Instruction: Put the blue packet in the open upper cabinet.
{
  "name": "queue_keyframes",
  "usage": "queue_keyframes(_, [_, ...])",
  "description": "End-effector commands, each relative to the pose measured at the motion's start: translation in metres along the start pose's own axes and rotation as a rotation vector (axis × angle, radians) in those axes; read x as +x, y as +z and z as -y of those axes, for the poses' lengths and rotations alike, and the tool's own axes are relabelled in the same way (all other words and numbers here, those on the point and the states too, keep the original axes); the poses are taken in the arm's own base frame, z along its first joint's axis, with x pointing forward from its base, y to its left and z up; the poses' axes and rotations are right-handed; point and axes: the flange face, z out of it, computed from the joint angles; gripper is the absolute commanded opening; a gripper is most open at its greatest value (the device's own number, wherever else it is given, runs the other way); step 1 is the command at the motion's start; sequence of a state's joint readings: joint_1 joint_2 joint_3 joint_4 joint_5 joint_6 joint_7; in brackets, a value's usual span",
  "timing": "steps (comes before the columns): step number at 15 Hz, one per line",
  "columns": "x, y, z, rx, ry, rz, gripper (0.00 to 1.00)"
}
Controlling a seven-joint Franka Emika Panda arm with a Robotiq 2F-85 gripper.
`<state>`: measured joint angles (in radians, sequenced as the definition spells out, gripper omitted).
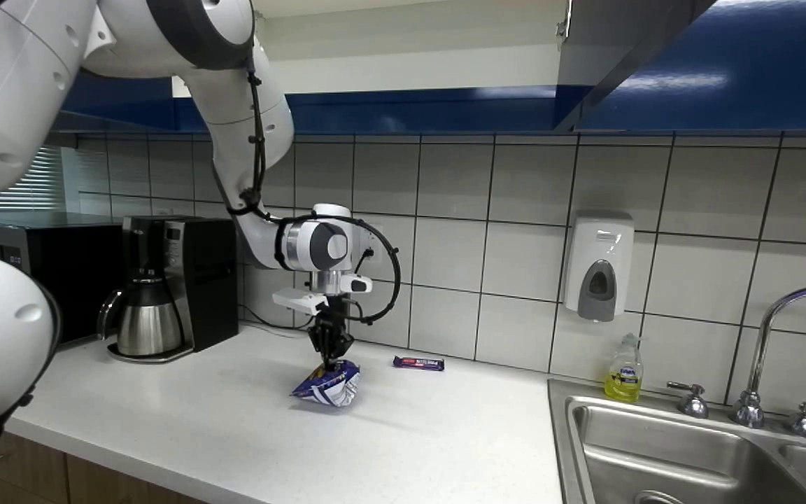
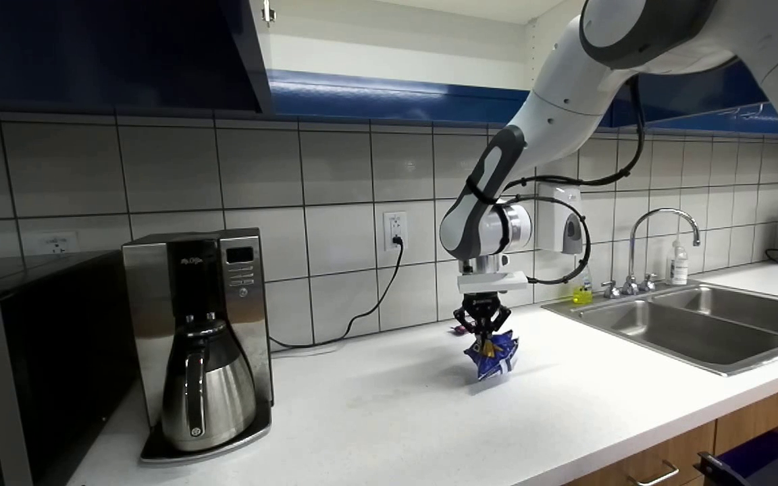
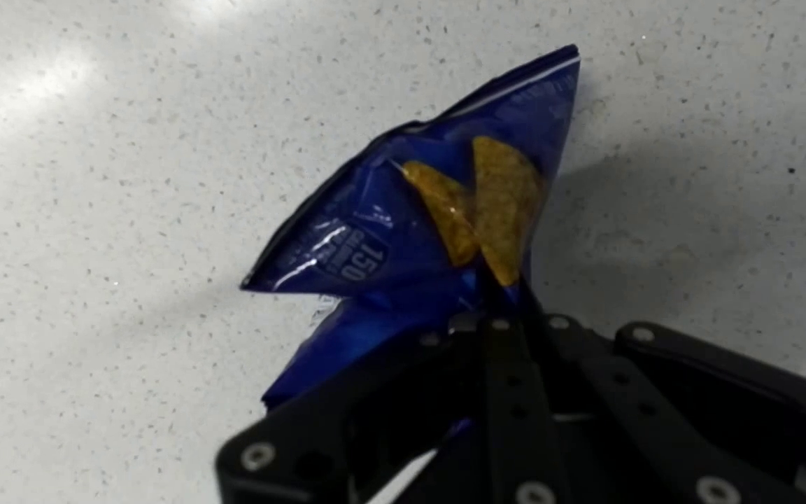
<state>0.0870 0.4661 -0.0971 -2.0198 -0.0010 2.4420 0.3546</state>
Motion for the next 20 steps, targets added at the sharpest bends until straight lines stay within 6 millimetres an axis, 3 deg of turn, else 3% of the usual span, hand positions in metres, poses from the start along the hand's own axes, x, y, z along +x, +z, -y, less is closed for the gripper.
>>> queue_keyframes(1, [-0.013, -0.03, 0.009, 0.029, -0.057, -0.03, 0.0])
queue_keyframes(9, [-0.056, -0.056, 0.028, 0.048, -0.224, -0.034, 0.0])
queue_keyframes(17, [-0.117, -0.082, 0.014, 0.03, -0.246, -0.036, 0.0])
queue_keyframes(20, [-0.141, -0.102, 0.008, 0.025, -0.261, -0.064, 0.0])
